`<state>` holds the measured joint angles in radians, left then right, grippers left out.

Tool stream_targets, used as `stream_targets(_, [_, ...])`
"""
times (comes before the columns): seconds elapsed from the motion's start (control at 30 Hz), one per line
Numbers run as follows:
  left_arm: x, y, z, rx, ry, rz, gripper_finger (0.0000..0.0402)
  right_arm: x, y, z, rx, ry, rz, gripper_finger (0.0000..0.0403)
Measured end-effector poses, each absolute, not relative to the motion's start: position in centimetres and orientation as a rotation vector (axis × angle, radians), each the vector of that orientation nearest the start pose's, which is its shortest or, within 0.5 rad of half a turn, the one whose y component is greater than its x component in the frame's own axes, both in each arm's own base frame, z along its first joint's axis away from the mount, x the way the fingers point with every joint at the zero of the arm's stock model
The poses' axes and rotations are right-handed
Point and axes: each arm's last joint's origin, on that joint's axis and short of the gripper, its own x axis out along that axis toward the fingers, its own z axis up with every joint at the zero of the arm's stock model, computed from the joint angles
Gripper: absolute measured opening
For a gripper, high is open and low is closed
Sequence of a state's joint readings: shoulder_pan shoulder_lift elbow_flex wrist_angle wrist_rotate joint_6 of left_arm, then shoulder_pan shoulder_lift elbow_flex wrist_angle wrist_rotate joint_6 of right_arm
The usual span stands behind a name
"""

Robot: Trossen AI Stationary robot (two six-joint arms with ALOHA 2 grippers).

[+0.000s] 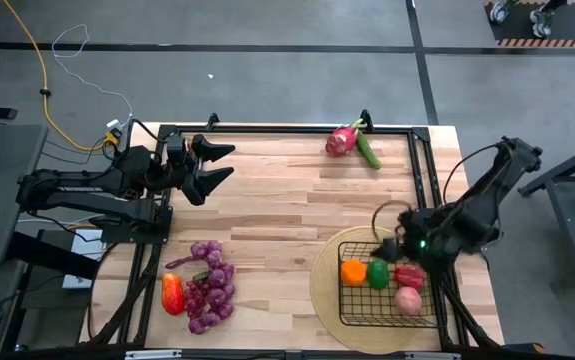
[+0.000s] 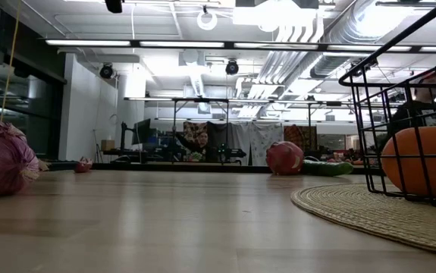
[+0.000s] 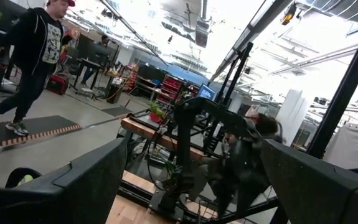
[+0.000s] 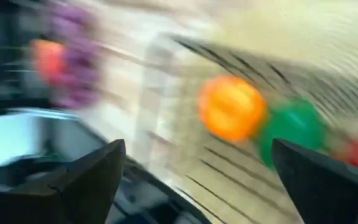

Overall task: Build produce basket
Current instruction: Put the chili pepper into the wire basket

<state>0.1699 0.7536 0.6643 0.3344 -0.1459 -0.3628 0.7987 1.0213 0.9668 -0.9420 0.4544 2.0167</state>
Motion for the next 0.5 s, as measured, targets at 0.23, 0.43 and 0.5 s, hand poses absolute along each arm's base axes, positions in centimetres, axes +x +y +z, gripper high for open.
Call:
stream_targets(0.23, [16.7,3.4,34.5,-0.36,-0.309,0.319,0.0358,14.4,7.3,31.8,1.123,0.531,-0.525,0.039])
stream_targets(0.43, [16.7,3.4,34.5,-0.36,-0.309,0.316,0.0358,15.9,4.2,31.7,0.944,0.663,-0.46,0.039])
stream_targets(0.5, [16.7,3.4,34.5,-0.359,-0.308,0.309,0.0358,16.7,3.3,31.6,0.869,0.713,-0.387,0.039])
